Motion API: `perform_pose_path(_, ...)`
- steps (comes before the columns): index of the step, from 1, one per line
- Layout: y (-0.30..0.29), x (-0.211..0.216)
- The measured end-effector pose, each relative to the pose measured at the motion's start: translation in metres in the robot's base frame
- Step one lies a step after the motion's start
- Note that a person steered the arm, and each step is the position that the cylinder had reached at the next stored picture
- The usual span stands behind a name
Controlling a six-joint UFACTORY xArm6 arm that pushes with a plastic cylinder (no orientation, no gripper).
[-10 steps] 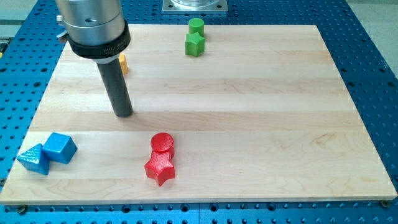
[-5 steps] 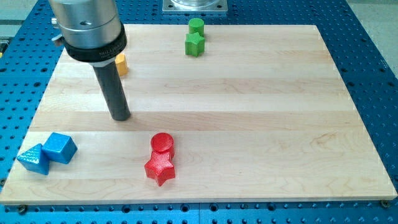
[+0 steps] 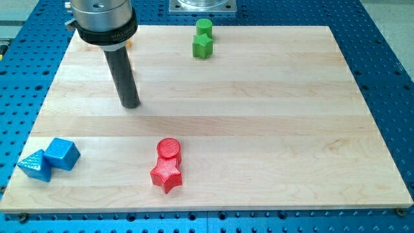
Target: Move the hexagon diagonally to the red circle
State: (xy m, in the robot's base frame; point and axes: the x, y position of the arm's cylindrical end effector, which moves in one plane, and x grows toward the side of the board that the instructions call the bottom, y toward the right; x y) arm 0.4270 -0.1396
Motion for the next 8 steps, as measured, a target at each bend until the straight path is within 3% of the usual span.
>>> perform_pose_path(6,-0.032,-0.008)
perform_pose_path(7,-0.112,-0.057)
perform_pose_path(8,-0.114,-0.100)
